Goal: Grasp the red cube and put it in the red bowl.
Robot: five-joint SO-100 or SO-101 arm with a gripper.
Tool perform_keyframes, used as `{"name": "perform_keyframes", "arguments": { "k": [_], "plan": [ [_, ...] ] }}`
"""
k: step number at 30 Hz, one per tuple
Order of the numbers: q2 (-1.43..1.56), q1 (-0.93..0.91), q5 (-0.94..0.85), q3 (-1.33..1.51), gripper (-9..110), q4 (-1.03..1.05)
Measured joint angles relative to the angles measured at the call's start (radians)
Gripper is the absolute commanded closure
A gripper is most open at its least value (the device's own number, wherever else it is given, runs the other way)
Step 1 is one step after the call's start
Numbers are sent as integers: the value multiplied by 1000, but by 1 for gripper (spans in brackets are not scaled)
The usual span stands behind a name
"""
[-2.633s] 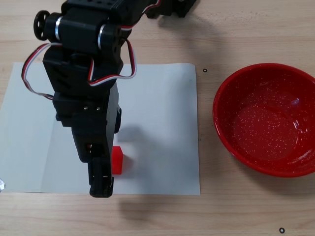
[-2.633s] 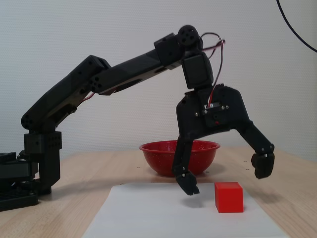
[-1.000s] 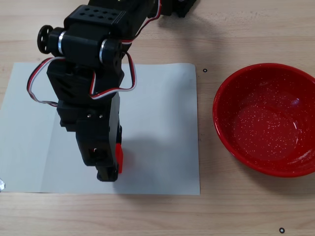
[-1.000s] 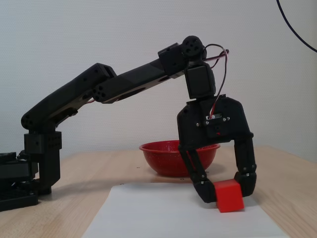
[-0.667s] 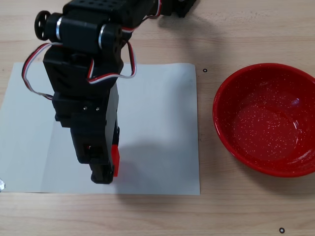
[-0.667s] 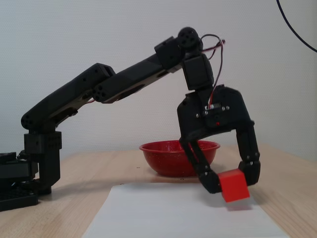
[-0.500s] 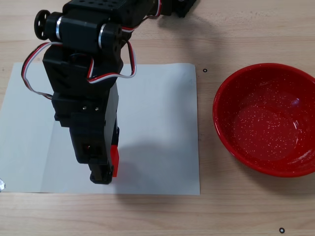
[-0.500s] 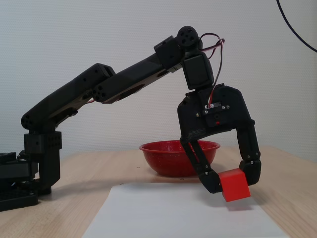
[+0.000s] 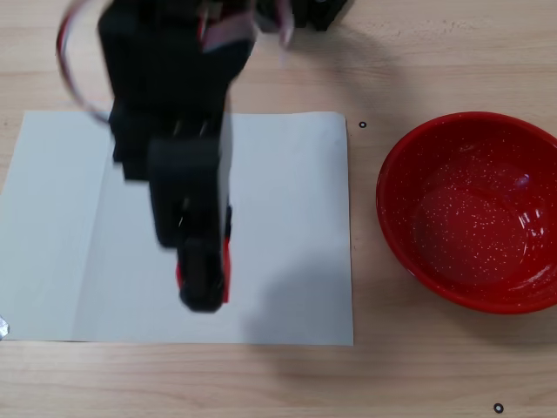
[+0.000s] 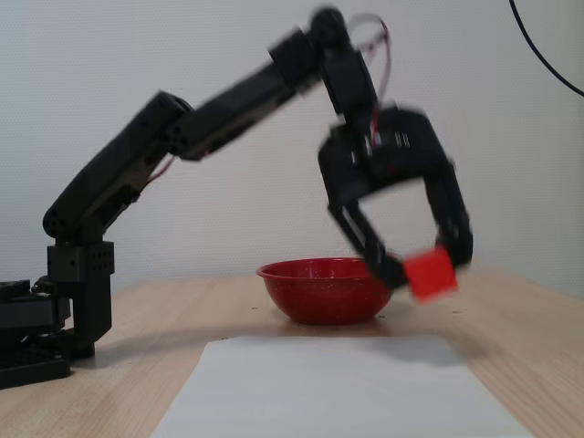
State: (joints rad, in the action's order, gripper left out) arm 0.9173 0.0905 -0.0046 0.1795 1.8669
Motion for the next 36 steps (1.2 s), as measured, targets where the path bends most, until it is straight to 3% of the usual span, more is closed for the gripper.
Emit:
{"name": "perform_keyframes", "arguments": {
  "k": [26, 36],
  "plan": [
    [442, -305, -123, 443, 101, 3],
    [569, -514, -149, 612, 101, -155]
  ]
}}
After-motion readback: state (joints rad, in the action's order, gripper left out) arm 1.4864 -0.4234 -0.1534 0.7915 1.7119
